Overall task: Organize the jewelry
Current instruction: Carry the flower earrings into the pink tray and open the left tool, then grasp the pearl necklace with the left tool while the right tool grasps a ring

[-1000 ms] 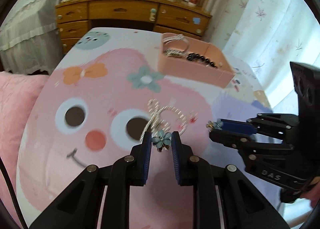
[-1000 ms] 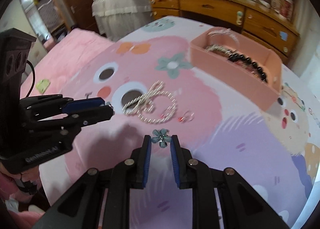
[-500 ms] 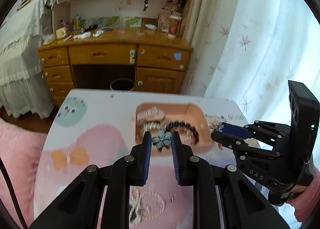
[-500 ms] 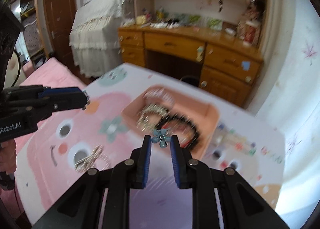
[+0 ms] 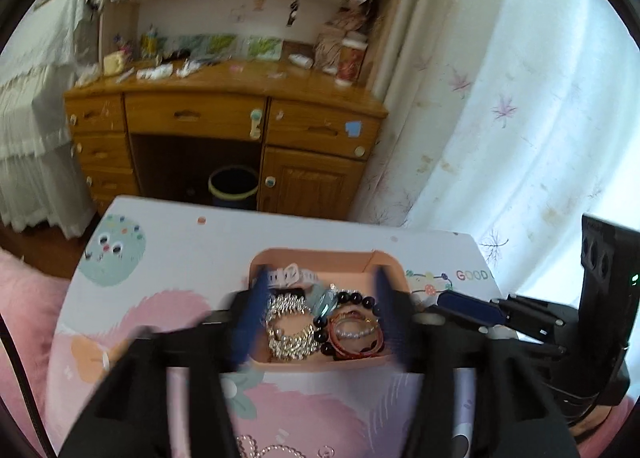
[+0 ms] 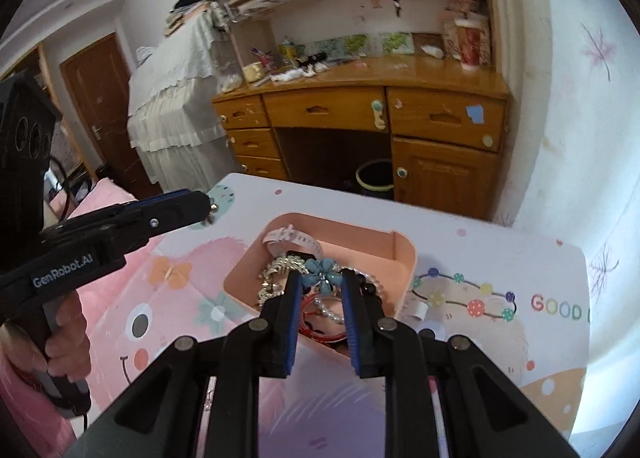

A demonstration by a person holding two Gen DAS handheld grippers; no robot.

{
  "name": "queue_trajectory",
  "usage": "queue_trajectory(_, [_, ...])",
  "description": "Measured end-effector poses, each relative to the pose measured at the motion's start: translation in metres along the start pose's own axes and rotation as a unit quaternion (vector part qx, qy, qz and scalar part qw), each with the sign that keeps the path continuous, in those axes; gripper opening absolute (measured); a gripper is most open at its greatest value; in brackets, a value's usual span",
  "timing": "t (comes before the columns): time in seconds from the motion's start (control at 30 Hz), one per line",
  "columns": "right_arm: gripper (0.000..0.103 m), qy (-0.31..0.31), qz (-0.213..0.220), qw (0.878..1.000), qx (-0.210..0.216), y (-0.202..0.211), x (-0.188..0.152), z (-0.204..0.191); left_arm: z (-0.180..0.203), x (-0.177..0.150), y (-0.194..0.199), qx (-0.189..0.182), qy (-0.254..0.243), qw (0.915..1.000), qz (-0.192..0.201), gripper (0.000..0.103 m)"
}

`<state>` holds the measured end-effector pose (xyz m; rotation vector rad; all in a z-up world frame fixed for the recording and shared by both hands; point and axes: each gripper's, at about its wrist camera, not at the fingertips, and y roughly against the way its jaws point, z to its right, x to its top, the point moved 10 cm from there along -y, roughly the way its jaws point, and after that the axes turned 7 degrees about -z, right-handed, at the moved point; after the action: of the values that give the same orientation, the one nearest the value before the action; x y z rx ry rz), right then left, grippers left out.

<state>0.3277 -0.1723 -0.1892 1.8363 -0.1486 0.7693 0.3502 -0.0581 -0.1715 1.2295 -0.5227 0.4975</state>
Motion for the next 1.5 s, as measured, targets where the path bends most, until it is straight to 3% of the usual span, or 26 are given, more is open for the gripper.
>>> queue_trajectory(0.13, [0.027, -0.022, -0.02, 0.999, 0.016, -0.006, -0.005, 0.004, -0.011, -0.002, 0.002, 0.003, 0.006, 1.0, -0.003, 0.061])
queue_trajectory(0.27, [0.041, -0.04, -0.023, 0.998, 0.036, -0.005, -0.007, 0.004, -0.027, -0.005, 0.007, 0.021, 0.019, 0.9996, -0.006, 0.061])
queue_trajectory(0.4, [0.041, -0.054, -0.036, 0.996, 0.059, -0.009, -0.01, -0.004, -0.043, -0.019, 0.009, 0.033, 0.036, 0.9987, -0.017, 0.061])
queue_trajectory(0.77, [0.041, -0.074, -0.123, 0.985, 0.094, -0.042, -0.065, -0.043, -0.08, -0.114, 0.003, 0.058, 0.098, 0.9896, -0.088, 0.061])
queue_trajectory(1.0, [0.041, 0.059, -0.141, 0.987, 0.04, -0.05, -0.104, -0.07, -0.085, -0.165, -0.006, 0.045, 0.131, 0.9804, -0.14, 0.056])
queue_trajectory(1.2, [0.041, 0.201, -0.13, 0.971, 0.003, -0.052, -0.127, -0.097, -0.074, -0.186, -0.015, 0.047, 0.111, 0.9786, -0.167, 0.051])
queue_trajectory(1.43, [0.041, 0.257, -0.129, 0.958, -0.016, -0.061, -0.137, -0.104, -0.063, -0.197, -0.024, 0.06, 0.079, 0.9787, -0.18, 0.05])
queue_trajectory(1.5, [0.041, 0.259, -0.128, 0.957, -0.015, -0.063, -0.138, -0.104, -0.063, -0.196, -0.024, 0.065, 0.072, 0.9791, -0.179, 0.043])
